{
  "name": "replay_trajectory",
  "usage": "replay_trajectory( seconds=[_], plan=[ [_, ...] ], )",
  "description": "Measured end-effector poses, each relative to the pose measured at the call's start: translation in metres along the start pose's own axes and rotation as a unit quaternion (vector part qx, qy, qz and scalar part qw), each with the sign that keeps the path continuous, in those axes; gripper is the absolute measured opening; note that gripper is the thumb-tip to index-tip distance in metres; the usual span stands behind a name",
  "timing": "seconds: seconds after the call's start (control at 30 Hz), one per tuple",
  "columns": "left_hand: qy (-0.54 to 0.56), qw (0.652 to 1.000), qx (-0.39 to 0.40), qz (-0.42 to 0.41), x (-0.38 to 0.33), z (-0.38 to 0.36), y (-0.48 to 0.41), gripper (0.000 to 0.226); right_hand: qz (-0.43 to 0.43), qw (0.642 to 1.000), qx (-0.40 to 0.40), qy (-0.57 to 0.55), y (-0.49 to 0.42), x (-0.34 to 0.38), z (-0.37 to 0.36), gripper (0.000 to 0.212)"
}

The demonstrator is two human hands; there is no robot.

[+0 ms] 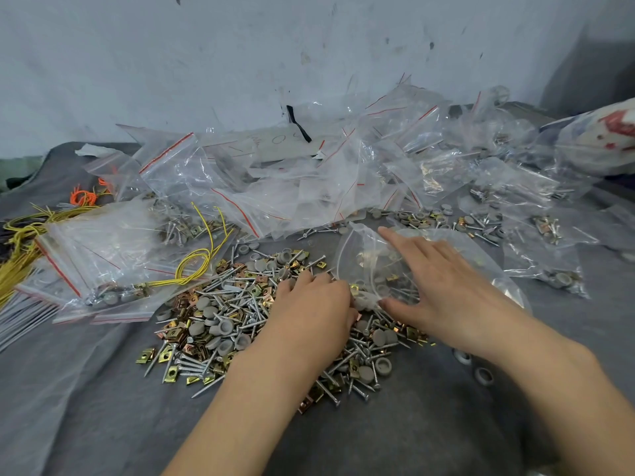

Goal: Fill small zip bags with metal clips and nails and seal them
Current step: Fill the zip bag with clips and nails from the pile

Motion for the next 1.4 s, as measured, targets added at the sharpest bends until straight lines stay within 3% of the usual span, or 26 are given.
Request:
replay_trajectory(
  seconds=[0.13,0.33,0.77,0.83,1.03,1.2,1.4],
  plan=[
    [-0.006,1.0,0.0,0.003,-0.002,-0.003,0.001,0.028,0.001,1.0,-0.003,0.001,0.0,0.0,0.0,0.095],
    [0.095,0.995,-0.011,-0.024,-0.001,0.0,0.006,0.01,-0.001,1.0,0.005,0.0,-0.001,-0.001,-0.001,0.095],
    [0.139,0.988,-0.012,-0.064,0.008,-0.001,0.006,0.008,-0.008,1.0,0.007,-0.001,-0.001,0.001,0.0,0.095],
    [0.189,0.979,-0.03,-0.067,0.015,0.005,0.005,0.006,-0.009,1.0,0.008,0.0,-0.001,0.001,0.0,0.095],
    [0.416,0.902,-0.095,-0.069,0.032,0.022,0.008,0.007,-0.01,1.0,0.015,0.003,0.0,0.002,0.001,0.095],
    [0.453,0.884,-0.102,-0.056,0.036,0.022,0.009,0.01,-0.007,1.0,0.017,0.011,0.001,0.002,0.001,0.094],
    [0.448,0.888,-0.094,-0.049,0.037,0.021,0.008,0.016,-0.004,1.0,0.017,0.014,0.001,0.004,0.001,0.093]
  ],
)
Point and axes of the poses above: each hand's wrist, its own y-axis away from the middle knuckle, its own z-axis out of the back of the hand, x = y × z, the point moved 5 cm from there along -y, towards the middle knuckle, and after that the axes turned 4 degrees about -z, right-handed, at the moved point
